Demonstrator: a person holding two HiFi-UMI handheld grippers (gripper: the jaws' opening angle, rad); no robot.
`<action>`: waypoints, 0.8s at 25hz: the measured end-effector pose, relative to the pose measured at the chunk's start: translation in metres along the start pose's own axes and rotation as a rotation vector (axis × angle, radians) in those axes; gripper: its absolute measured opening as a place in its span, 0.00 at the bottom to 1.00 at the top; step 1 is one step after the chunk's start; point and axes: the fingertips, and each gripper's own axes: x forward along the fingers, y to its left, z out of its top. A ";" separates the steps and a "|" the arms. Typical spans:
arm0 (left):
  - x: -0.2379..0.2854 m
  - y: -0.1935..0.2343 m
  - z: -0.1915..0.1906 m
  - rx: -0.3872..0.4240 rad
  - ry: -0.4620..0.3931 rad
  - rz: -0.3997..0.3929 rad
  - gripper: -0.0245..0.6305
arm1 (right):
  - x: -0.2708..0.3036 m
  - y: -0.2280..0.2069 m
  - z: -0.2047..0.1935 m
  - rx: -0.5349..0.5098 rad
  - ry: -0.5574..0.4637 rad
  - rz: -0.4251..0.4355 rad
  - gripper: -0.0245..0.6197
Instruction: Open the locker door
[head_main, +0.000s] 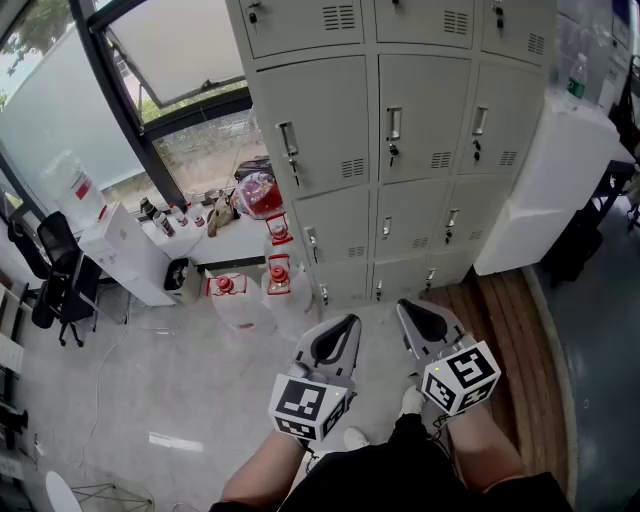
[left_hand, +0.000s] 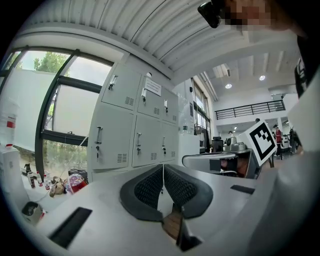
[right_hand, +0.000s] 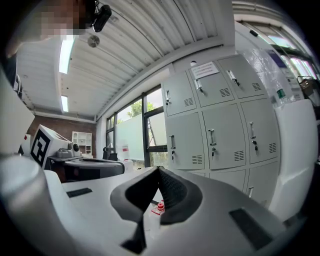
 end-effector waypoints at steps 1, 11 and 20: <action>-0.001 0.000 0.000 0.000 0.000 -0.001 0.07 | 0.000 0.001 0.001 -0.003 0.000 0.000 0.12; 0.008 0.006 -0.002 -0.011 0.001 -0.001 0.07 | 0.010 -0.004 0.002 -0.021 0.015 0.007 0.12; 0.029 0.030 -0.001 0.008 0.015 0.025 0.07 | 0.043 -0.027 0.005 -0.010 0.008 0.028 0.12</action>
